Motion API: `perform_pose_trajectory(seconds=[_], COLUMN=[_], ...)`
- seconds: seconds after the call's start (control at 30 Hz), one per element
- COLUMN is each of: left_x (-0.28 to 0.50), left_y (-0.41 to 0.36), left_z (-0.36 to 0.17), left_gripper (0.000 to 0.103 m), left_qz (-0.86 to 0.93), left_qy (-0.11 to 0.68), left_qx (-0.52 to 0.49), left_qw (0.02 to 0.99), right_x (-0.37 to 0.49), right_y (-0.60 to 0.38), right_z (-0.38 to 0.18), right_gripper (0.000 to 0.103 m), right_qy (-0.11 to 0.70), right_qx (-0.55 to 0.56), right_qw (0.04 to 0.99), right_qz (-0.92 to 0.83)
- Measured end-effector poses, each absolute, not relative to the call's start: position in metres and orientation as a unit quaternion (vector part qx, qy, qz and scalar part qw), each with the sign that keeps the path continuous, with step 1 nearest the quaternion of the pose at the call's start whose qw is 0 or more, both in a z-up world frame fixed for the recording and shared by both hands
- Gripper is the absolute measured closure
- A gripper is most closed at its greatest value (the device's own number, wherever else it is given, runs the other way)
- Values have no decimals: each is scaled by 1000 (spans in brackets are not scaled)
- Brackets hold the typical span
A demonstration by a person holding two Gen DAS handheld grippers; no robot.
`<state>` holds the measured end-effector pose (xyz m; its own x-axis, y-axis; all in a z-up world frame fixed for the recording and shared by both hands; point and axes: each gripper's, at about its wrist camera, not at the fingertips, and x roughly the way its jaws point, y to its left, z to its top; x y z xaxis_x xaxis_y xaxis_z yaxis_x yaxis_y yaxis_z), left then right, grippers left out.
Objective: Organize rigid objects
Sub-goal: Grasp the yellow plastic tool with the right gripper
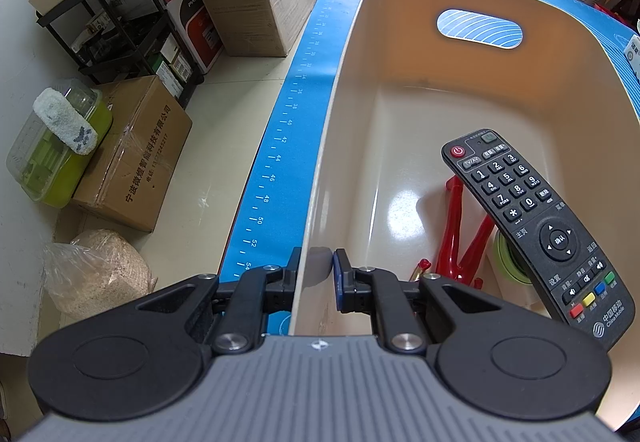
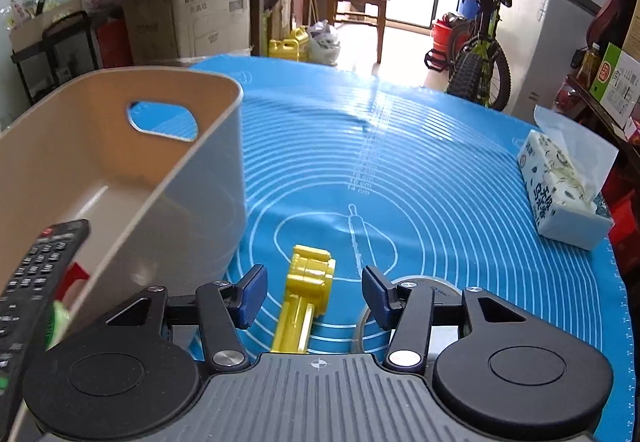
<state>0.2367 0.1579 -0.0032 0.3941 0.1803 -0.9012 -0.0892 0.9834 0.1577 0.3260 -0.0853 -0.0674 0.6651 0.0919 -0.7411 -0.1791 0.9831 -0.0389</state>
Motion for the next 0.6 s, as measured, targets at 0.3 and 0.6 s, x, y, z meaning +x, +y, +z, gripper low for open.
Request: perform_pose_trajectory(seconds=[0.3, 0.6], left_x=[237, 237], left_y=[157, 158], left_z=[-3, -3], left_gripper=[86, 86], left_qz=[81, 81], left_qy=[545, 545], left_qx=[43, 42], left_qw=[833, 834], right_x=[331, 317], right_y=[-78, -86], right_z=[-84, -65], right_gripper=[69, 70], right_qy=[419, 402], right_qx=[-71, -52], right_qw=[901, 911], right_qz=[85, 82])
